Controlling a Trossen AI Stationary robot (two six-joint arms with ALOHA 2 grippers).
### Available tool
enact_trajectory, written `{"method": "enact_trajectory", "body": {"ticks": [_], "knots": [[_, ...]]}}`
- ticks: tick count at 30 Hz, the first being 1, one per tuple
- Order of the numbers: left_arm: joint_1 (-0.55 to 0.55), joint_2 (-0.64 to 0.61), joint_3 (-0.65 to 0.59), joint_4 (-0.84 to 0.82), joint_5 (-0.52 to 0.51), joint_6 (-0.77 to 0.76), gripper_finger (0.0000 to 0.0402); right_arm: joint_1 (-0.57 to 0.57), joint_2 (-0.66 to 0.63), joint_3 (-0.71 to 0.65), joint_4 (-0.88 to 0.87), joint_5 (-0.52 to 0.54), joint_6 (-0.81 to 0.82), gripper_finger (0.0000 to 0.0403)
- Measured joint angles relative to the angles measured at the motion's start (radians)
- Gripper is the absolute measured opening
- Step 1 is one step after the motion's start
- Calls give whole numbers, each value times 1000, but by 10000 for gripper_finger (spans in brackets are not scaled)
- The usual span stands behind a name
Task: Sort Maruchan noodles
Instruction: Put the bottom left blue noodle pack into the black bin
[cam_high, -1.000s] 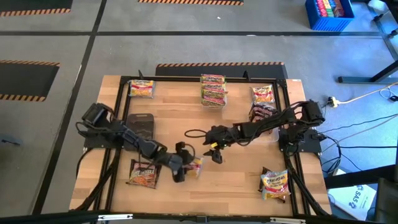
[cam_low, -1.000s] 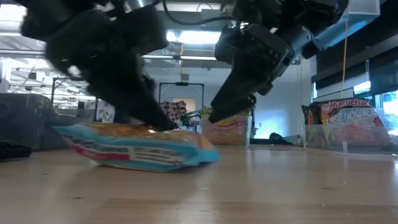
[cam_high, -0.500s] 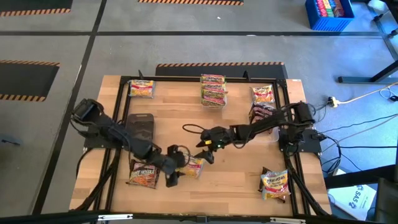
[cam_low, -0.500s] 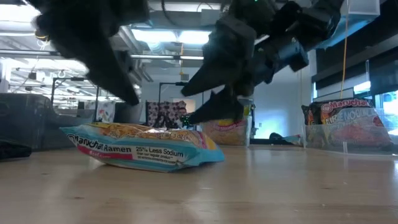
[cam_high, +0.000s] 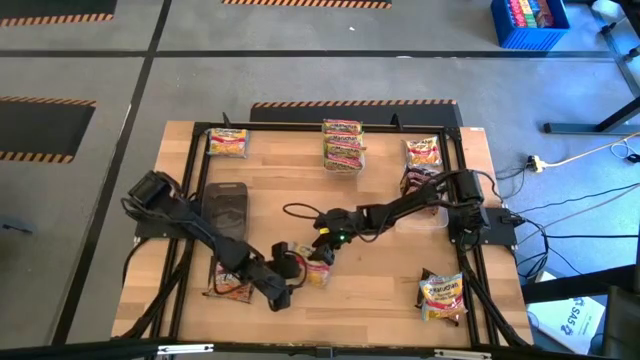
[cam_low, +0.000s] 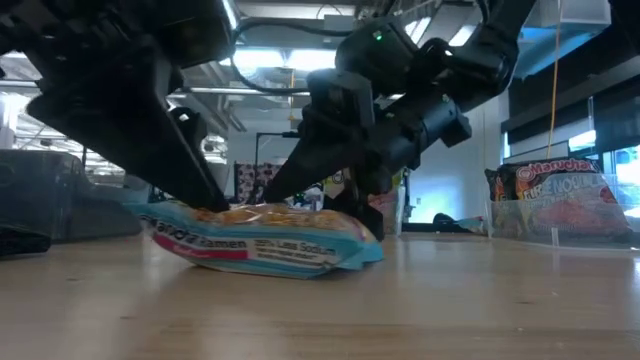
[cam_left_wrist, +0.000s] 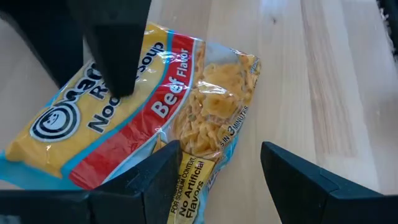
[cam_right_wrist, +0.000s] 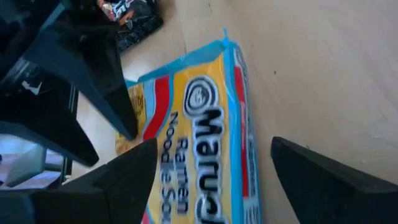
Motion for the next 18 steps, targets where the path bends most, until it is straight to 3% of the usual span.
{"method": "enact_trajectory", "body": {"ticks": [5, 12, 18], "knots": [[0, 33, 0, 41, -38, 1, 221, -1, 0, 2, -27, -32, -1, 310], [-2, 36, -1, 36, -64, 1, 221, -2, -1, 0, -55, -198, -5, 310], [-3, 40, -7, 66, -104, 35, 221, -1, 2, -5, 6, -219, 17, 310]]}}
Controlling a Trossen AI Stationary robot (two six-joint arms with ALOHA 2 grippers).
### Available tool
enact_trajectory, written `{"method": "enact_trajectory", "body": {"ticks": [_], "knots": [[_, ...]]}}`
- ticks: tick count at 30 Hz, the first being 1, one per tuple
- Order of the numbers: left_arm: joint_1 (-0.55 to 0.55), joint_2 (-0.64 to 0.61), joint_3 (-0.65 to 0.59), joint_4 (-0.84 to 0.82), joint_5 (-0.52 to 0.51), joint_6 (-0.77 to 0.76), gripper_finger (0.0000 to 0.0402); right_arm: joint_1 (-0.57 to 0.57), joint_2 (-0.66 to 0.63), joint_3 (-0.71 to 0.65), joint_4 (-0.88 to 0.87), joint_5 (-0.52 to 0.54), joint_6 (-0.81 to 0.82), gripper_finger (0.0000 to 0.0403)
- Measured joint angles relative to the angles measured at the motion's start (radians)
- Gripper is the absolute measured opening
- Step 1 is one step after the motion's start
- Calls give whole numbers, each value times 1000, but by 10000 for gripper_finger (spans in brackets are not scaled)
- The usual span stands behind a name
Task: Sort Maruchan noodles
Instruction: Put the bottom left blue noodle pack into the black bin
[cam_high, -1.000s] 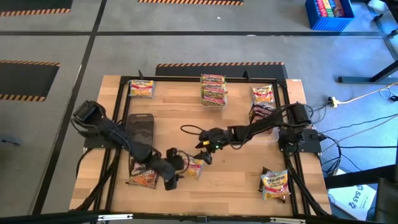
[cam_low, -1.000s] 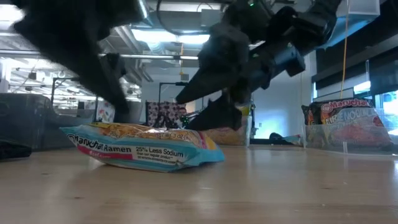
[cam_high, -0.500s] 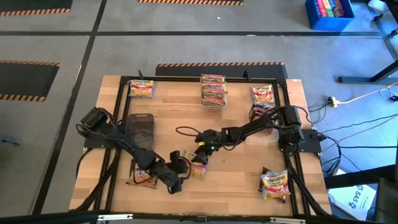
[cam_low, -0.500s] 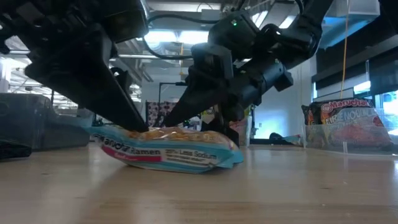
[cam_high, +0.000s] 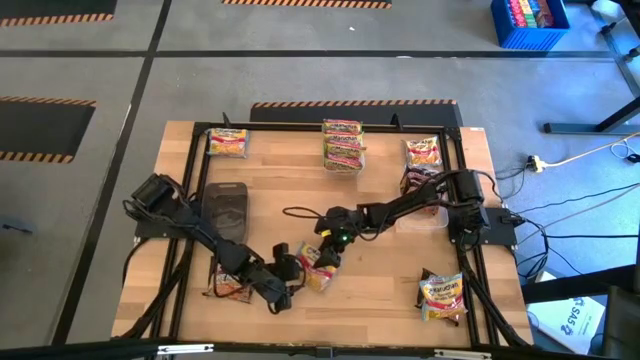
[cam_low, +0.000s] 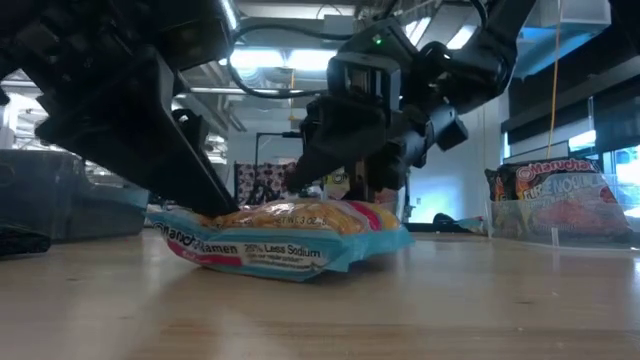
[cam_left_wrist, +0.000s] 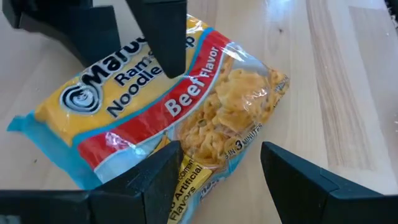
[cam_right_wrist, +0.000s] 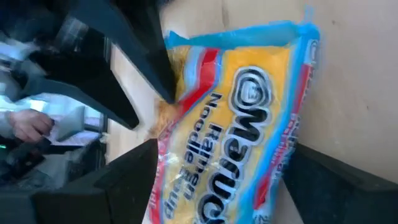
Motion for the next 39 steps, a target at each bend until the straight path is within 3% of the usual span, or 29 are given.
{"method": "enact_trajectory", "body": {"ticks": [8, 13, 22, 28, 32, 39], "knots": [[2, -3, -2, 72, -19, 87, 221, 1, 5, -1, 52, -3, 16, 310], [7, -34, -6, 56, -95, 125, 221, 6, 5, 1, 60, 1, 4, 300], [11, -69, -4, 31, -108, 146, 221, 4, 5, 2, 62, 40, -26, 184], [11, -133, 0, -56, -23, 125, 221, 2, -32, 3, 34, 8, -106, 112], [12, -232, -2, -159, 28, 119, 221, -5, -92, 3, -74, 52, -219, 113], [13, -397, -1, -222, 12, 125, 221, -4, -182, 31, -313, 202, -417, 136]]}}
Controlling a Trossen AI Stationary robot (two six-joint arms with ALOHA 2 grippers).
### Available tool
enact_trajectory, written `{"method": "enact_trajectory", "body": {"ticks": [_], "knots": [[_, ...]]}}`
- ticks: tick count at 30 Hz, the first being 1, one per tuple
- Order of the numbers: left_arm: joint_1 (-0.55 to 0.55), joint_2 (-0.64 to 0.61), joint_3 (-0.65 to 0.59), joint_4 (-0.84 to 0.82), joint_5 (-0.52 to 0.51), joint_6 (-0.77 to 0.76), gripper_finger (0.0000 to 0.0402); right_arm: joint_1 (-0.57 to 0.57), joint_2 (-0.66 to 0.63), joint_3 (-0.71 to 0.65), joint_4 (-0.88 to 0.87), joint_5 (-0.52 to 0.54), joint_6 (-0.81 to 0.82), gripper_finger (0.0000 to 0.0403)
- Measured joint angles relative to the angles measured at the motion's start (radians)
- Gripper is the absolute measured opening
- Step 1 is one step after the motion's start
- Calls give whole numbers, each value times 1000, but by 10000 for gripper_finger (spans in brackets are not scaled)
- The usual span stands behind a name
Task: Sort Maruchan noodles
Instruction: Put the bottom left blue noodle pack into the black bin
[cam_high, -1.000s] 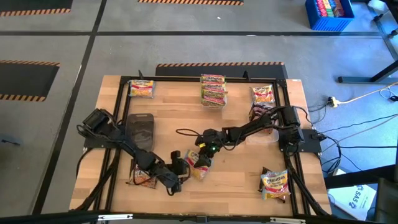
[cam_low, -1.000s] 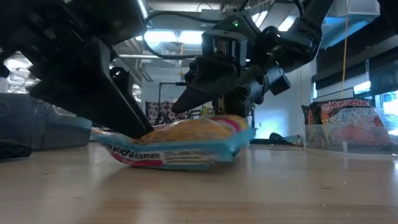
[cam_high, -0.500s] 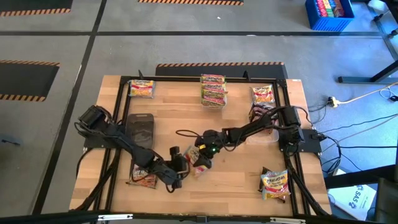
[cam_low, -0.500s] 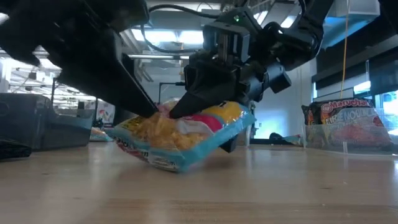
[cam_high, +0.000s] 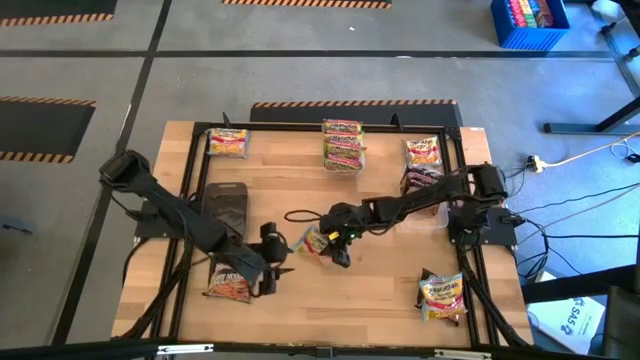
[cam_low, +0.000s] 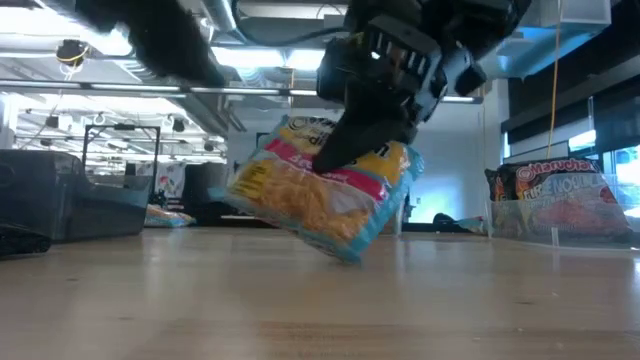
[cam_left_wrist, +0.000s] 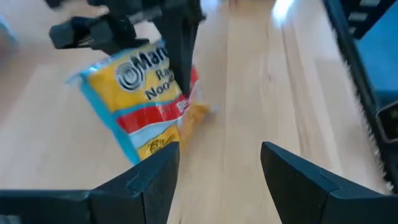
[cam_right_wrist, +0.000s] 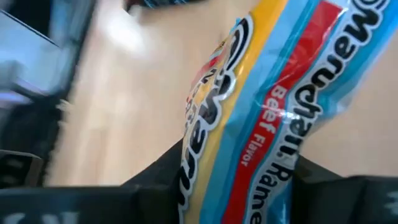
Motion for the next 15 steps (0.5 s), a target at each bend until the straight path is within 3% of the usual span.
{"method": "enact_trajectory", "body": {"ticks": [7, 15], "knots": [[55, -52, 0, 6, -122, -9, 225, 0, -17, 125, -236, 138, -213, 114], [202, -46, 0, 14, 9, -31, 279, 14, -16, 189, -286, 195, -364, 123]]}}
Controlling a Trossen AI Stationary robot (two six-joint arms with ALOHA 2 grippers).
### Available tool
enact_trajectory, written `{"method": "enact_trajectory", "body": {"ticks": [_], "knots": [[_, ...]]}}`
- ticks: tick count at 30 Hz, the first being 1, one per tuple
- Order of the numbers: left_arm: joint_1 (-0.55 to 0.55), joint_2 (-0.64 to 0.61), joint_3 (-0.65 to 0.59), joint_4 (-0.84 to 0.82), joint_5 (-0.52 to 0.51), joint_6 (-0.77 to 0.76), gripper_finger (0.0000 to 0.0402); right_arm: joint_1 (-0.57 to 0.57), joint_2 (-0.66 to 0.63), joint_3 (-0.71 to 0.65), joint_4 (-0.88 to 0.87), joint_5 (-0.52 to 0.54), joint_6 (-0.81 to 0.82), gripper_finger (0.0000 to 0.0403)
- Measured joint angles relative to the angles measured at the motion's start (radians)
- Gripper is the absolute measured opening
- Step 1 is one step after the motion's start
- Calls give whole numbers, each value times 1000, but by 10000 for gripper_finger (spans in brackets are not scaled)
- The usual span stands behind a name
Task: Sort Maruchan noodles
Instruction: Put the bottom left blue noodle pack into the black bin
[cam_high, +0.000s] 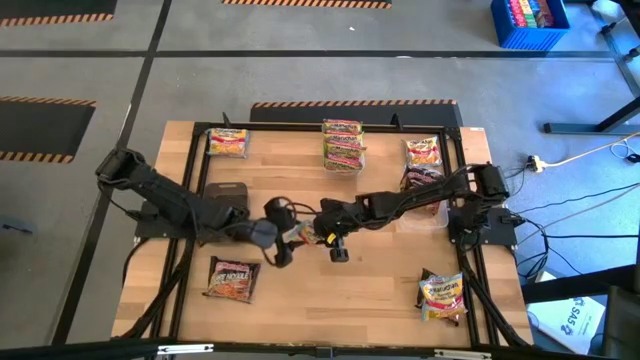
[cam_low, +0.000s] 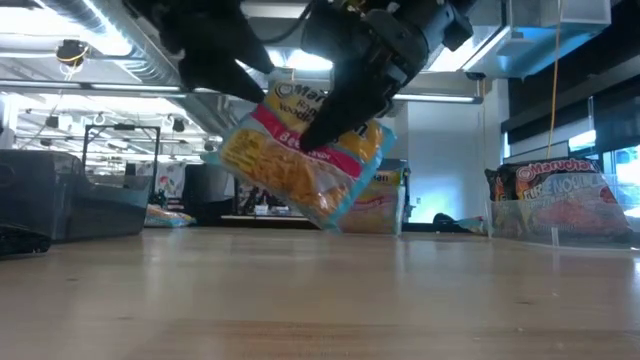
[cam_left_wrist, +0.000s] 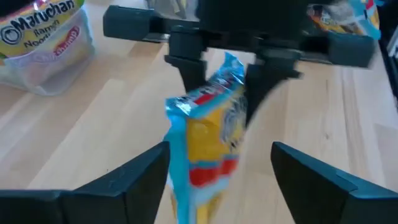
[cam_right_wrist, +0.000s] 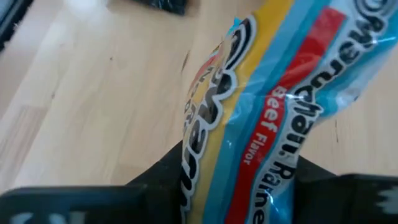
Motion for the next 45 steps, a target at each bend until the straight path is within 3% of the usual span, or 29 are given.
{"method": "enact_trajectory", "body": {"ticks": [6, 12, 17, 21, 27, 31, 37, 40, 42, 45], "knots": [[72, 32, 1, 14, 94, 38, 307, -2, 1, 0, 10, 11, -5, 121], [102, 81, 0, 18, 106, 59, 304, -2, 1, 0, 20, 10, -5, 121], [109, 116, 0, 64, 177, 109, 301, -2, 1, -1, 62, 10, -5, 124], [109, 131, 0, 62, 193, 127, 264, -2, 1, -1, 65, 5, -4, 125], [108, 130, 0, 62, 207, 145, 169, -2, 1, -1, 74, 6, -1, 132], [108, 130, 0, 61, 217, 152, 134, -2, -9, 10, 31, -6, -1, 173], [97, 100, -2, 21, 238, 150, 132, -2, -96, 118, -326, -32, -1, 259], [72, 47, 1, -44, 239, 153, 132, 2, -160, 93, -433, -38, 5, 288], [45, 29, 1, -71, 240, 155, 132, 6, -211, 31, -427, -42, 4, 300], [-4, -2, 0, -86, 168, 160, 132, 7, -275, -123, -222, -43, 24, 309]]}}
